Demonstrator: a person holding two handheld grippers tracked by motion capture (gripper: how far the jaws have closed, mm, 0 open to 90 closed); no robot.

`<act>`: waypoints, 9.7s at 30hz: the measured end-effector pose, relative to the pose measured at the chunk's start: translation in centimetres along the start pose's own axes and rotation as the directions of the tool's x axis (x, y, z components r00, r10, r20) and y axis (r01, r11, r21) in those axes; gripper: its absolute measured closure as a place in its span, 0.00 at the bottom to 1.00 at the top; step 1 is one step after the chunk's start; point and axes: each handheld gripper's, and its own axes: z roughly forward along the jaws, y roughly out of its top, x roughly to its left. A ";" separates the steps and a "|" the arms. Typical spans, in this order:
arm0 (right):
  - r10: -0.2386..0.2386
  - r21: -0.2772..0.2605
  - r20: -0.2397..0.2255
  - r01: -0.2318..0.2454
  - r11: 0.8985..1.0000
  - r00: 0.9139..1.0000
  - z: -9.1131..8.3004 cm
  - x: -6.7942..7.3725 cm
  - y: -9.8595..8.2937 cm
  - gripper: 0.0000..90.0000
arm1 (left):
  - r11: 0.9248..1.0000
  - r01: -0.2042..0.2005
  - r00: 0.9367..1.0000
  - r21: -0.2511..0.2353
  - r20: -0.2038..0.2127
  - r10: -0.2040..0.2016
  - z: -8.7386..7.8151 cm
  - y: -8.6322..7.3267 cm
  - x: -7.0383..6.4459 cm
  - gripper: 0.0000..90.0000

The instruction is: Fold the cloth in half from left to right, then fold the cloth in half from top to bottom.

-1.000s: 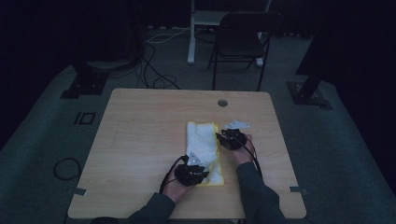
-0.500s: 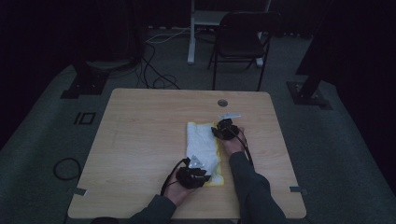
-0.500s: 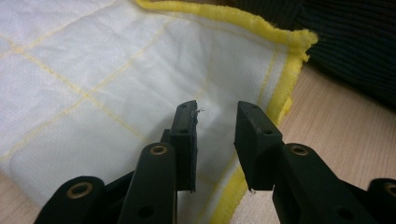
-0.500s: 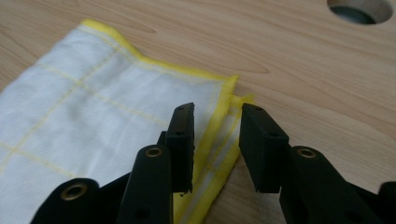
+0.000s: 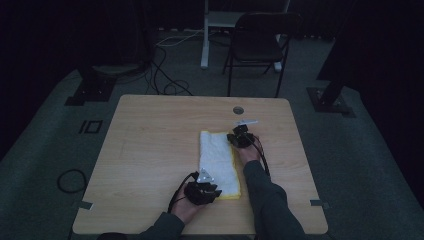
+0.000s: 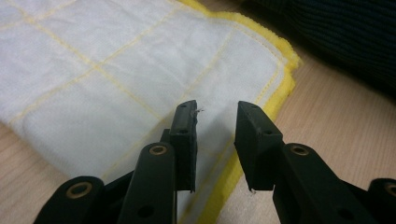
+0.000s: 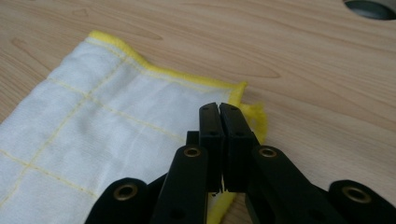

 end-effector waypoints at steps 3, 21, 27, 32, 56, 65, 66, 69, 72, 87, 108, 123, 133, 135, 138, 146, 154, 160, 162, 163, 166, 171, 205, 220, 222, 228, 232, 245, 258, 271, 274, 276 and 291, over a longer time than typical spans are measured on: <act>-0.006 -0.012 0.005 0.006 1.000 1.000 -0.3 -0.1 0.0 0.99 | 1.000 0.002 1.000 -0.001 0.000 -0.002 -0.1 -0.2 0.0 0.77; -0.006 -0.015 0.044 0.007 1.000 0.999 -1.1 -1.0 -0.2 0.98 | 1.000 -0.006 1.000 -0.001 -0.006 0.006 -1.0 -0.8 -0.2 0.76; 0.009 -0.003 0.048 -0.009 1.000 0.999 -0.8 -1.2 -0.5 0.91 | 0.999 0.015 0.999 -0.040 -0.039 -0.016 -2.1 -0.3 0.9 0.75; 0.020 -0.015 0.037 -0.020 1.000 0.999 -0.9 -1.4 -0.4 0.81 | 0.997 0.027 0.996 -0.075 -0.086 -0.033 -2.9 0.4 2.4 0.73; 0.052 -0.031 0.026 -0.051 0.998 0.998 -0.4 -1.5 0.3 0.67 | 0.964 0.132 0.963 -0.229 -0.200 -0.180 -2.1 4.8 11.6 0.62; 0.085 -0.026 0.019 -0.085 0.996 0.996 -0.3 -2.2 0.1 0.66 | 0.952 0.204 0.952 -0.230 -0.179 -0.248 0.3 6.5 13.6 0.61; 0.088 -0.027 0.018 -0.087 0.996 0.996 -0.3 -2.2 0.1 0.66 | 0.950 0.216 0.949 -0.225 -0.180 -0.258 0.7 6.6 13.9 0.60; 0.099 -0.024 0.010 -0.098 0.995 0.995 -0.2 -2.3 0.1 0.66 | 0.945 0.240 0.939 -0.223 -0.192 -0.284 1.6 6.8 14.6 0.59; 0.093 -0.024 0.005 -0.093 0.995 0.996 0.0 -2.2 0.0 0.65 | 0.944 0.255 0.930 -0.208 -0.214 -0.298 2.4 7.0 15.2 0.59; 0.084 0.001 0.022 -0.084 0.996 0.996 0.9 -2.4 0.5 0.63 | 0.937 0.303 0.899 -0.172 -0.276 -0.341 4.1 7.9 16.4 0.58; 0.001 0.046 0.006 -0.002 0.999 1.000 1.2 -1.3 0.8 0.91 | 0.972 0.208 0.913 -0.104 -0.335 -0.232 4.8 8.6 15.4 0.77; 0.049 0.014 -0.015 -0.049 0.999 0.999 0.3 -1.7 0.9 0.96 | 0.980 0.175 0.921 -0.099 -0.336 -0.199 4.5 9.5 14.7 0.96; 0.054 -0.057 -0.024 -0.055 0.997 0.998 -1.6 -2.0 1.7 0.97 | 0.979 0.125 0.936 -0.161 -0.307 -0.170 2.7 11.1 14.4 0.96; 0.051 -0.069 -0.027 -0.053 0.996 0.998 -1.9 -1.9 1.9 0.97 | 0.978 0.119 0.939 -0.169 -0.302 -0.166 2.3 11.3 14.3 0.96; 0.050 -0.085 -0.044 -0.054 0.995 0.998 -2.6 -1.8 2.1 0.96 | 0.979 0.114 0.940 -0.170 -0.302 -0.161 1.8 11.3 14.1 0.96; 0.031 -0.129 -0.073 -0.040 0.991 0.997 -4.4 -1.3 2.1 0.97 | 0.976 0.090 0.949 -0.197 -0.279 -0.144 0.1 11.5 13.2 0.96; -0.013 -0.148 -0.066 0.003 0.989 0.998 -5.5 -0.8 1.9 0.97 | 0.970 0.087 0.957 -0.226 -0.251 -0.144 -1.0 11.1 12.3 0.96; -0.027 -0.174 -0.077 0.013 0.985 0.997 -6.6 -0.3 1.7 0.97 | 0.964 0.079 0.960 -0.252 -0.241 -0.142 -1.9 10.6 11.6 0.96; -0.031 -0.184 -0.080 0.016 0.983 0.996 -6.9 -0.1 1.5 0.97 | 0.963 0.075 0.962 -0.259 -0.237 -0.138 -2.2 10.3 11.3 0.96; -0.034 -0.190 -0.086 0.017 0.982 0.996 -7.2 0.1 1.4 0.97 | 0.962 0.071 0.963 -0.262 -0.233 -0.135 -2.5 10.1 11.1 0.96; -0.037 -0.192 -0.092 0.018 0.981 0.995 -7.4 0.2 1.2 0.97 | 0.960 0.071 0.964 -0.269 -0.230 -0.135 -2.7 9.9 10.9 0.96; -0.058 -0.209 -0.098 0.036 0.977 0.994 -8.4 0.9 0.8 0.97 | 0.955 0.062 0.966 -0.289 -0.224 -0.130 -3.5 9.5 10.1 0.96; -0.118 -0.225 -0.168 0.078 0.971 0.979 -11.3 3.6 -2.4 0.97 | 0.942 0.084 0.975 -0.326 -0.167 -0.145 -5.9 5.0 6.6 0.96; -0.111 -0.213 -0.201 0.067 0.975 0.973 -11.7 4.0 -3.7 0.98 | 0.939 0.115 0.977 -0.325 -0.136 -0.167 -5.9 3.2 5.8 0.96; -0.109 -0.211 -0.202 0.065 0.975 0.973 -11.7 4.0 -4.0 0.97 | 0.940 0.115 0.977 -0.322 -0.133 -0.165 -5.8 3.1 5.6 0.96; -0.104 -0.196 -0.211 0.062 0.979 0.972 -11.7 3.9 -4.8 0.97 | 0.943 0.115 0.979 -0.313 -0.124 -0.160 -5.5 2.3 5.0 0.96; -0.103 -0.187 -0.218 0.062 0.981 0.971 -11.8 4.1 -5.5 0.97 | 0.944 0.122 0.979 -0.307 -0.117 -0.164 -5.4 1.6 4.6 0.96; -0.110 -0.161 -0.225 0.074 0.984 0.968 -11.8 5.0 -7.8 0.97 | 0.954 0.143 0.981 -0.265 -0.090 -0.172 -4.8 -0.6 3.7 0.95; -0.106 -0.152 -0.236 0.072 0.986 0.966 -12.2 5.5 -9.3 0.97 | 0.936 0.184 0.972 -0.301 -0.089 -0.219 -6.6 -2.5 3.9 0.88; -0.103 -0.145 -0.237 0.069 0.987 0.966 -12.4 5.5 -9.9 0.97 | 0.952 0.181 0.971 -0.248 -0.107 -0.213 -5.0 -1.5 4.9 0.88; -0.103 -0.145 -0.236 0.070 0.987 0.966 -12.4 5.4 -9.9 0.97 | 0.957 0.185 0.972 -0.224 -0.103 -0.212 -4.4 -1.9 4.7 0.88; -0.104 -0.143 -0.235 0.071 0.987 0.966 -12.3 5.2 -10.0 0.97 | 0.959 0.180 0.973 -0.217 -0.104 -0.206 -4.2 -2.0 4.6 0.87; -0.107 -0.150 -0.255 0.070 0.986 0.961 -12.8 5.0 -10.4 0.94 | 0.975 0.156 0.977 -0.157 -0.123 -0.176 -3.5 -2.3 4.5 0.87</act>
